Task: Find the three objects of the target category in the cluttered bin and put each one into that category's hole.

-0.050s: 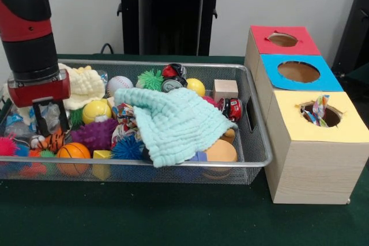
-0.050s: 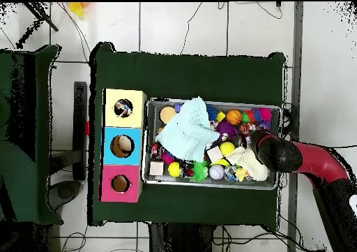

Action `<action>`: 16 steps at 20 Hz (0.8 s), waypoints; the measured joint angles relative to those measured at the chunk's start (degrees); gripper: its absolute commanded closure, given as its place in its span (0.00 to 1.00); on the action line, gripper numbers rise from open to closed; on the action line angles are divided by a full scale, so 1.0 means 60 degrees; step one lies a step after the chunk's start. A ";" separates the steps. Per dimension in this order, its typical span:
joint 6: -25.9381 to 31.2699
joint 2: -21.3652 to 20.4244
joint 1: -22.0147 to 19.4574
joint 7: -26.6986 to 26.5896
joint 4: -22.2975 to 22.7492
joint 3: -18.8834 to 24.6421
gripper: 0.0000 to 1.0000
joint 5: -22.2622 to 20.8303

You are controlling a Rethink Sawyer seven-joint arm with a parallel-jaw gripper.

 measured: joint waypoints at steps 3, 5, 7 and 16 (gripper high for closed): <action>-0.0001 -0.0010 0.0015 0.0000 0.0001 -0.0001 1.00 0.0000; 0.0001 -0.0043 0.0017 0.0000 0.0003 -0.0004 1.00 -0.0002; 0.0003 -0.0162 0.0058 0.0000 0.0009 -0.0010 1.00 0.0000; 0.0001 -0.0300 0.0899 0.0000 0.0009 -0.0242 1.00 0.0027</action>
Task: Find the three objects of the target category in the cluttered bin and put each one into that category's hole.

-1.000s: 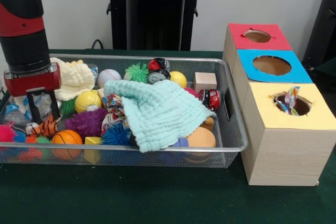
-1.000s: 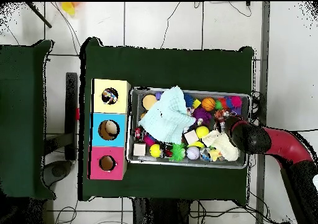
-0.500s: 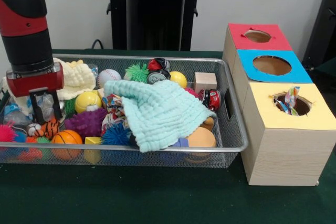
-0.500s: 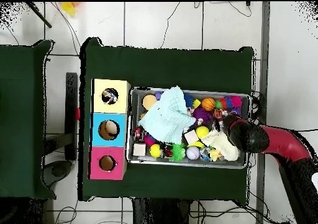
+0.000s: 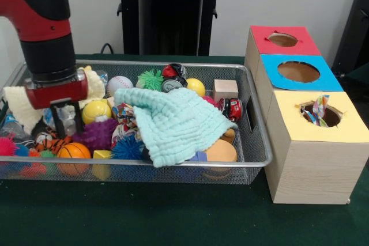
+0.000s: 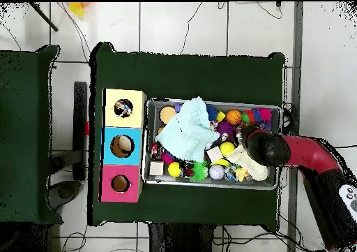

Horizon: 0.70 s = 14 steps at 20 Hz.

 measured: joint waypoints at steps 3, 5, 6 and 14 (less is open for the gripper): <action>0.0000 -0.0011 0.0386 0.0000 0.0003 -0.0065 1.00 0.0082; 0.0000 -0.0049 0.0590 0.0000 0.0032 -0.0121 1.00 0.0190; 0.0000 -0.0085 0.0680 0.0002 0.0066 -0.0160 1.00 0.0245; -0.0190 -0.0776 0.1111 0.0059 0.0672 -0.0683 1.00 0.0681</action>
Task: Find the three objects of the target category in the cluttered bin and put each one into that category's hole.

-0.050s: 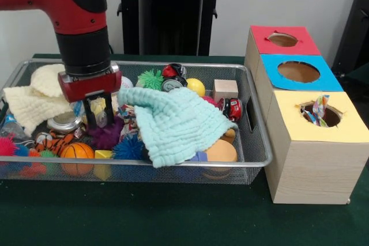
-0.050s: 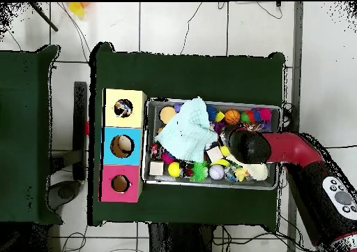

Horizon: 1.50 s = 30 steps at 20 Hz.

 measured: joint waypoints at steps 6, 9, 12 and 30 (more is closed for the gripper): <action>-0.0025 -0.0784 0.0304 0.0067 0.0702 -0.0368 1.00 0.0795; -0.0009 -0.1292 0.0429 0.0067 0.1097 -0.0463 1.00 0.1349; 0.0017 -0.1724 0.0596 0.0067 0.1375 -0.0595 1.00 0.1808; -0.0054 -0.2573 0.3308 0.1959 0.1978 -0.2960 1.00 0.4099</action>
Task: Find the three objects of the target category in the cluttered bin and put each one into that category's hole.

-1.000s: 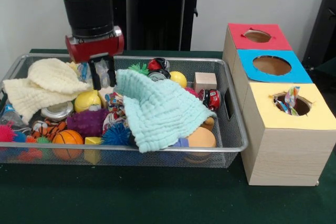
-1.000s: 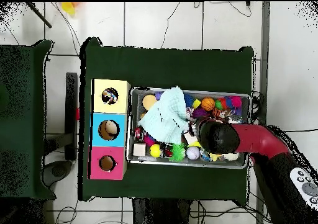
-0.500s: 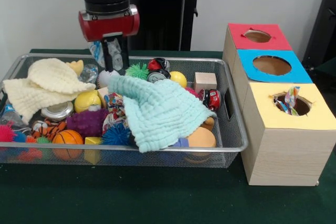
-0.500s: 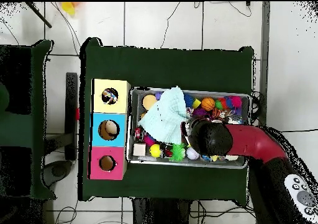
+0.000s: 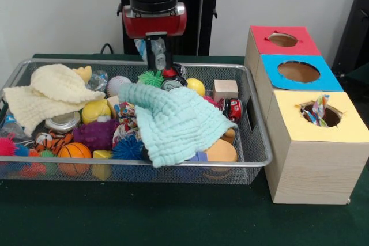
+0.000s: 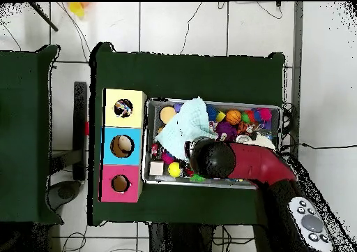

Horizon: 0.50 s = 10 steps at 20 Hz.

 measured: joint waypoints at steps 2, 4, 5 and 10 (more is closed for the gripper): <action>-0.0064 -0.0020 0.0349 0.0472 0.0150 -0.0312 1.00 0.0265; -0.0229 -0.0043 0.0786 0.1098 0.0368 -0.0696 1.00 0.0619; -0.0294 -0.0052 0.0893 0.1277 0.0442 -0.0787 1.00 0.0707; -0.0508 -0.0106 0.1171 0.1983 0.0786 -0.1054 1.00 0.1103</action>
